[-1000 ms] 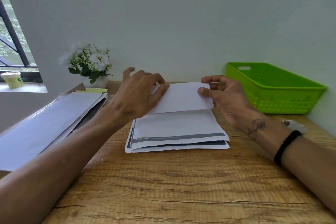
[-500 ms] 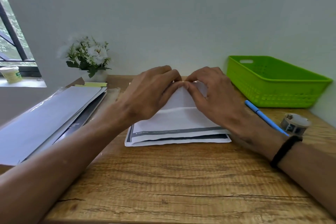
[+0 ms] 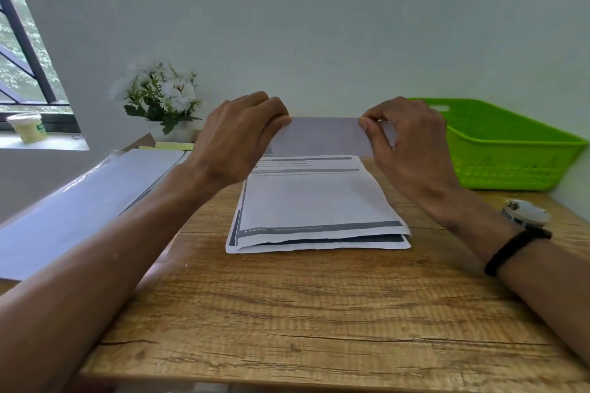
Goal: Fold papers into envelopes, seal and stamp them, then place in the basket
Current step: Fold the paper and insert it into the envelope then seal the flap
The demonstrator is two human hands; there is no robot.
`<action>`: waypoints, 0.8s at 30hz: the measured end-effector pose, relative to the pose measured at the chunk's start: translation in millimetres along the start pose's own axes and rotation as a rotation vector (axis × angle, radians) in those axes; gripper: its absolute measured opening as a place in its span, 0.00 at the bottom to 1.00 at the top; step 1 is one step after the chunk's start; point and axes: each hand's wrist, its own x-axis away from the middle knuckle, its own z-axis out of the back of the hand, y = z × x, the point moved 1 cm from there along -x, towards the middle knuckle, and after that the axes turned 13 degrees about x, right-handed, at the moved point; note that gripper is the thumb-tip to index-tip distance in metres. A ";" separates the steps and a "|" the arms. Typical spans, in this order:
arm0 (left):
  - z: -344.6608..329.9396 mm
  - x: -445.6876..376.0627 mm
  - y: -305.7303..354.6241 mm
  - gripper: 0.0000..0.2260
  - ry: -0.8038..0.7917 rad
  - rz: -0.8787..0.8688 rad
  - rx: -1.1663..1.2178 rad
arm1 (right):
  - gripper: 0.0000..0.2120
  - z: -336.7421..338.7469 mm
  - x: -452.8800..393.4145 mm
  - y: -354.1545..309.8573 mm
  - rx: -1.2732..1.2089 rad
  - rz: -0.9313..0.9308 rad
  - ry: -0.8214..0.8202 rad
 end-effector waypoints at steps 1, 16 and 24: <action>0.9 0.0 -1.8 0.12 0.010 0.006 0.002 | 0.09 -0.1 0.0 1.4 -0.010 -0.008 -0.015; -2.0 -1.1 -13.2 0.11 0.246 0.291 0.275 | 0.08 0.6 -5.6 13.3 -0.438 -0.426 -0.154; -14.1 2.5 -15.6 0.12 0.298 0.490 0.542 | 0.13 -1.4 -0.6 3.9 -1.041 -0.661 -0.442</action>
